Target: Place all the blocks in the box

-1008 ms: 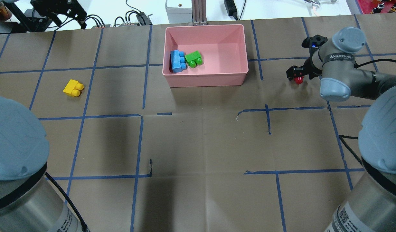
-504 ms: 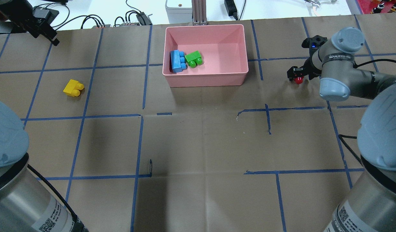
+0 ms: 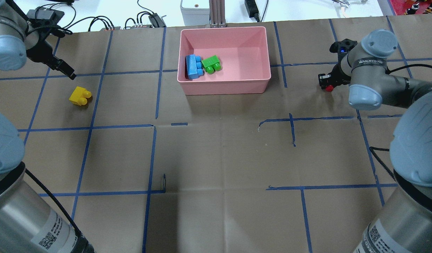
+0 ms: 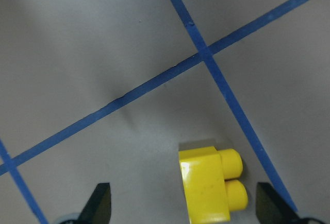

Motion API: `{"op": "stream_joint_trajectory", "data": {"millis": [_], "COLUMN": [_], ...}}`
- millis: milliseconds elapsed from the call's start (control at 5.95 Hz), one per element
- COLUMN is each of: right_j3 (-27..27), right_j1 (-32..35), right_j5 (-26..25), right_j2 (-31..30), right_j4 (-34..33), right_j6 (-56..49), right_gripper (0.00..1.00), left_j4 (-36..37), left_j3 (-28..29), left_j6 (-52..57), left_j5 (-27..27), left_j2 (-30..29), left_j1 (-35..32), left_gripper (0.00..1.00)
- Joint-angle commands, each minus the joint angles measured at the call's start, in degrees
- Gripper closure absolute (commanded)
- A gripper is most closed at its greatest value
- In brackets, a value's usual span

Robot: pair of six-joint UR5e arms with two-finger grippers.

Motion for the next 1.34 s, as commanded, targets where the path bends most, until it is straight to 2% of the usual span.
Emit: {"op": "stream_joint_trajectory", "data": {"millis": [0,168,504,672,840,1008,1176], "right_j3": [-1.84,-2.98,-5.52,-8.33,-12.79,-15.88,-15.48], "right_j1": [0.01,0.01,0.27,4.45,11.63,14.4,15.38], "right_j5": [-4.3,-7.04,-6.02,-5.31,-5.65,-5.92,-6.27], "right_j2": [-1.74,-3.93,-12.43,-15.43,-15.38,-14.42,-13.97], "right_j4": [2.21,2.58,6.07,8.44,8.64,10.3,11.62], "right_j6": [-2.02,-8.56,-19.73,-20.4,-20.32,-19.53,-18.92], "right_gripper": [0.91,0.91,0.9,0.91,0.91,0.91,0.92], "left_j4": [4.94,4.95,4.86,4.69,4.25,3.98,3.98], "left_j3": [-4.94,-5.04,-5.13,-5.22,-5.39,-5.39,-5.39], "left_j6": [-2.69,-2.7,-2.53,-2.53,-2.61,-2.79,-3.66], "left_j5": [-2.5,-2.79,-2.44,-2.26,-2.17,-2.09,-1.82], "left_j2": [-1.32,-2.98,-3.26,-3.09,-2.65,-2.56,-2.3], "left_j1": [0.05,0.31,0.58,1.1,1.19,1.19,1.19], "left_gripper": [0.02,0.01,0.02,0.13,0.28,0.43,0.54]}}
